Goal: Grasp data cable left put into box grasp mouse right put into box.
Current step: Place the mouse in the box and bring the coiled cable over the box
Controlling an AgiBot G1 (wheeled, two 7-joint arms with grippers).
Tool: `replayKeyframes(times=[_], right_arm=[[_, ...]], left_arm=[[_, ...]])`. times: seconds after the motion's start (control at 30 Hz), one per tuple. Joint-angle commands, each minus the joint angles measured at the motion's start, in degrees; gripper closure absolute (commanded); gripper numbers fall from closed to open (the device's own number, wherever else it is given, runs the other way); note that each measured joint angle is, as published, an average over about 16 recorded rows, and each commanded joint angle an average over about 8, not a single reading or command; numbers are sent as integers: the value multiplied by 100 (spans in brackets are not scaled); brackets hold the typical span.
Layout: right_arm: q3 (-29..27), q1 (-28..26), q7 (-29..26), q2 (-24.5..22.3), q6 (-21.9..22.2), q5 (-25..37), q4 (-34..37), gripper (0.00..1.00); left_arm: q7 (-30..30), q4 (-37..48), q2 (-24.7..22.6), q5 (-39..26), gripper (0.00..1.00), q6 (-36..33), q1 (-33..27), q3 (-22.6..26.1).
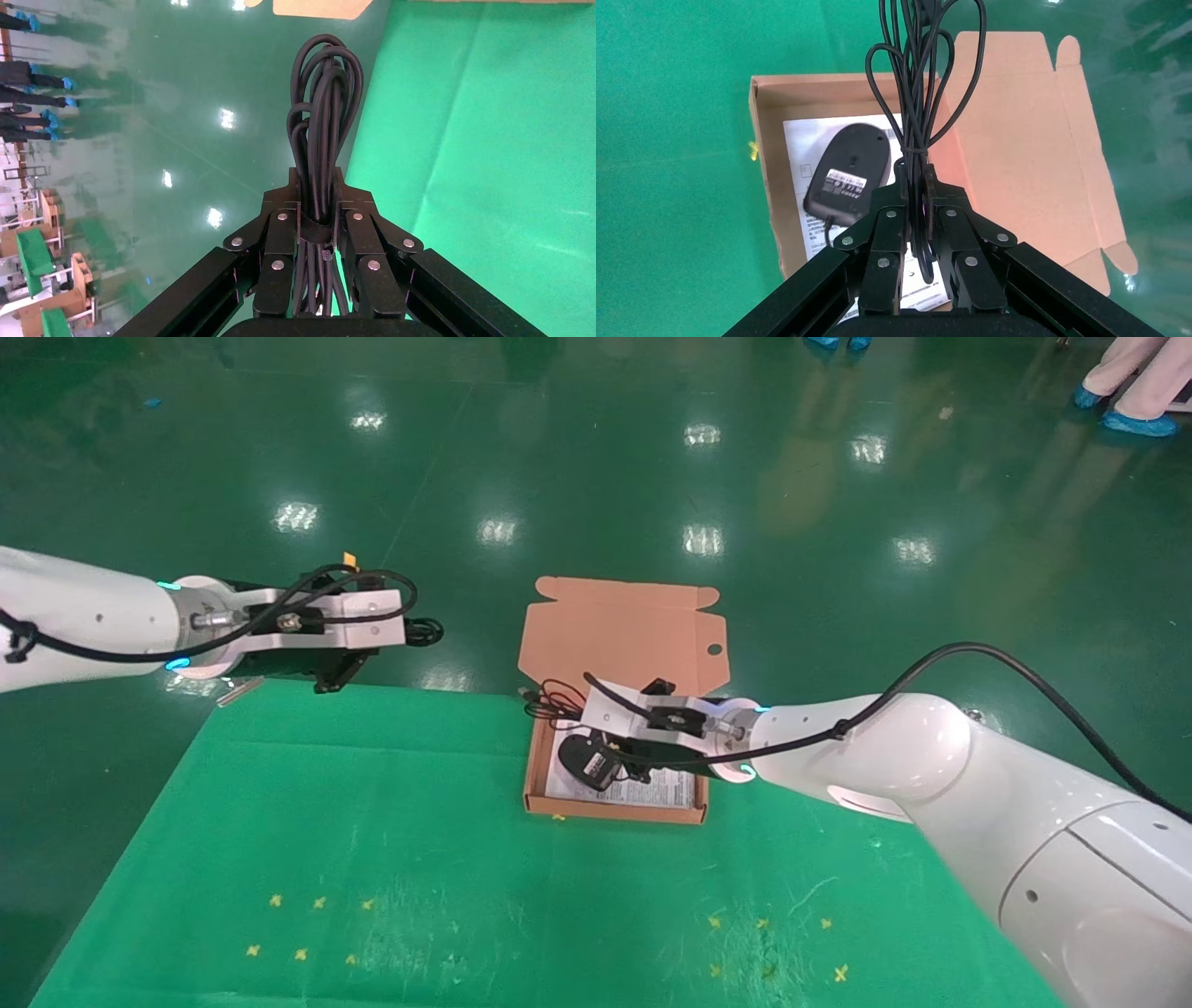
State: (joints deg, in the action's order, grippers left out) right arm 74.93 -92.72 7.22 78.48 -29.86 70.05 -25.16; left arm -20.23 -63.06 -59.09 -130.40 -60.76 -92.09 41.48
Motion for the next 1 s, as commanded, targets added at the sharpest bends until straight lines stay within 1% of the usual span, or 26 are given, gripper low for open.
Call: replayKeyframes(times=[0.03,0.17,0.2,0.23,0.47,0.67,0.83,1.0], right_arm=[[94,14,-87,-1,15,-19,-5,70],[219,12,-175,-1,39,-51,-17,20],[236,12,-184,-2,43,-57,-17,9],[246,13,-190,-2,45,-61,-17,1],[228,10,-189,-61,50,-78,-84,0],[178,-42,-223,-302,153,-128,-395,0],[119,-168,-216,-683,249,-128,-752,0],[107,-309,-243,-1198,291,-62,-1167,0]], left_arm=[[0,0,0,0,100,1,0,0],[0,-1,1,0,100,-2,1,0],[0,-1,1,0,100,-2,2,-1],[0,-1,1,0,100,-3,2,-1],[0,1,1,2,100,-3,1,-1],[39,12,-68,37,100,51,40,12],[268,187,-364,166,100,340,172,66],[713,656,-818,350,100,849,298,130]])
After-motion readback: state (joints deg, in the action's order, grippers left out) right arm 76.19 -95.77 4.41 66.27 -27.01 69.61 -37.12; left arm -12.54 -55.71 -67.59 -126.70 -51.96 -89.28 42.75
